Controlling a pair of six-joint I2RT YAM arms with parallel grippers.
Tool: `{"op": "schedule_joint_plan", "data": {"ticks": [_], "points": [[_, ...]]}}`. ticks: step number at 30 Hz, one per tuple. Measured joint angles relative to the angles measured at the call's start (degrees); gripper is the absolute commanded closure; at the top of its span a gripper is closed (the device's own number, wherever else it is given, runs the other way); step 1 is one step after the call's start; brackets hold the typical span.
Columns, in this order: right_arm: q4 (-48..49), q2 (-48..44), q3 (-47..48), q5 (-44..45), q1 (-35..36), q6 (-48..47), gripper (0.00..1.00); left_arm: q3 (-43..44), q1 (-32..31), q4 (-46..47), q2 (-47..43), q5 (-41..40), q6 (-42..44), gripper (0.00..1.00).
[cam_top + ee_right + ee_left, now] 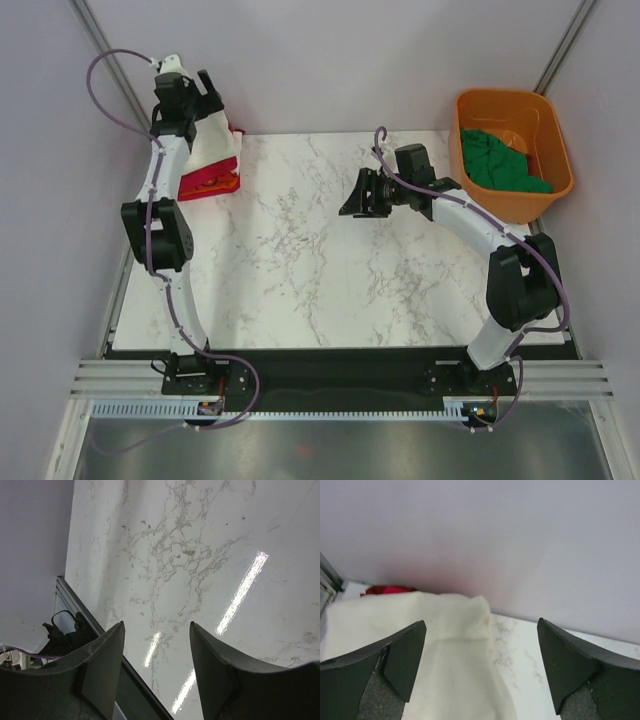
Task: Fold and stack the t-shirts
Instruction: Neatly place the folded tshirt to the corner
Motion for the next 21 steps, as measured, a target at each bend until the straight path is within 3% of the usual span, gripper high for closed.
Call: {"op": "schedule_joint_plan", "data": {"ticks": [7, 10, 16, 21], "points": [[0.00, 0.00, 0.61, 0.02, 0.02, -0.04, 0.37, -0.98, 0.00, 0.44, -17.03, -0.04, 0.04, 0.00], [0.00, -0.02, 0.61, 0.04, 0.07, -0.28, 0.36, -7.56, 0.00, 2.03, -27.80, 0.09, -0.11, 0.00], [0.92, -1.33, 0.35, 0.17, 1.57, -1.09, 0.32, -34.49, 0.09, 3.52, -51.52, 4.70, -1.66, 0.00], [4.20, -8.09, -2.10, 0.31, 3.85, -1.14, 0.30, -56.33, 0.07, 2.67, -65.40, 9.97, -1.75, 0.00]]}}
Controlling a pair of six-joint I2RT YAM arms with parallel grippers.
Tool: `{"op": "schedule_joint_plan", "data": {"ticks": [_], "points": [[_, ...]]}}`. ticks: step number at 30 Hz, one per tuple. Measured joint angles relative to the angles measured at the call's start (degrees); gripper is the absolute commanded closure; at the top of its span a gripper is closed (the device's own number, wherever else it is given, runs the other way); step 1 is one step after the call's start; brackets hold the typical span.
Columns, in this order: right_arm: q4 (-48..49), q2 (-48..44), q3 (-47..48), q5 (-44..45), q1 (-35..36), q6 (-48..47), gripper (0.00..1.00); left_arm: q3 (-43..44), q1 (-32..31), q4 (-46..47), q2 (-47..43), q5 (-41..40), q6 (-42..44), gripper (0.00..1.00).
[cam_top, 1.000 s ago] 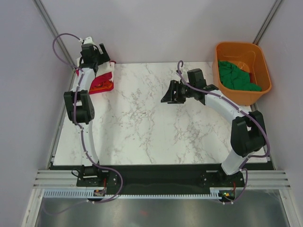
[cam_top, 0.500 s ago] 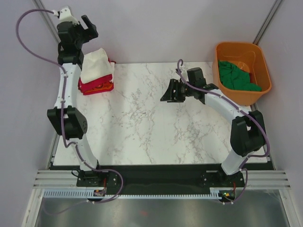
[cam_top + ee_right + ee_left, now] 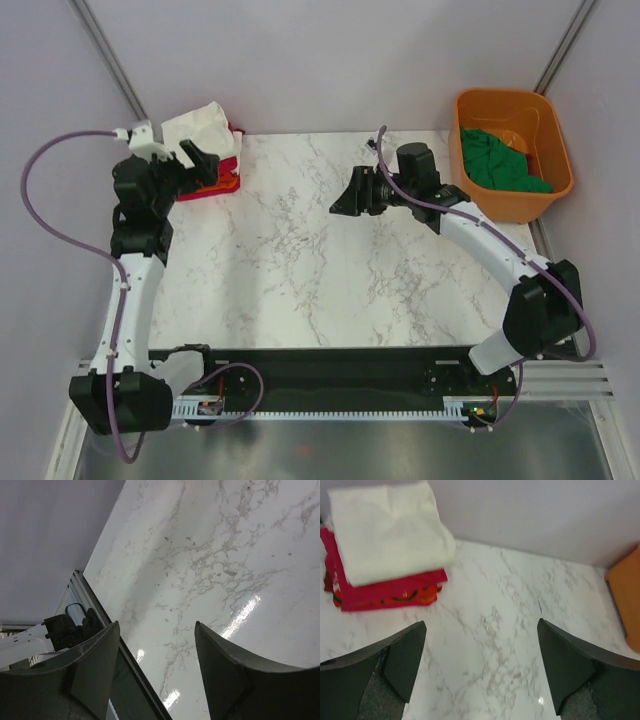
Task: Fold and stack the t-shirts
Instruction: Neatly place the folded tshirt to the corner
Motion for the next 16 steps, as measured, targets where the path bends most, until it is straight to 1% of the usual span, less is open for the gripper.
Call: {"op": "schedule_joint_plan", "data": {"ticks": [3, 5, 8, 10, 13, 16], "points": [[2.08, -4.46, -1.18, 0.48, 1.33, -0.26, 0.29, -10.12, -0.02, -2.08, -4.85, 2.23, 0.15, 0.00], [3.10, -6.62, -1.84, 1.14, 1.88, -0.44, 0.28, -12.90, -0.02, -4.57, -6.29, 3.39, 0.28, 0.00], [3.74, -9.62, -3.39, 2.49, 2.34, -0.48, 0.27, -13.62, -0.02, -6.88, -7.78, 5.42, 0.42, 0.00], [3.93, -11.76, -4.79, 3.82, 2.43, -0.46, 0.25, -14.01, -0.13, -7.06, -9.66, 6.27, 0.48, 0.00], [3.96, -14.10, -6.21, 5.77, 2.47, -0.46, 0.25, -14.45, -0.37, -7.21, -11.98, 6.75, 0.46, 0.00], [4.04, -15.28, -6.36, 7.69, 2.73, -0.55, 0.22, -14.45, -0.48, -7.23, -12.31, 7.78, 0.46, 0.00]]}}
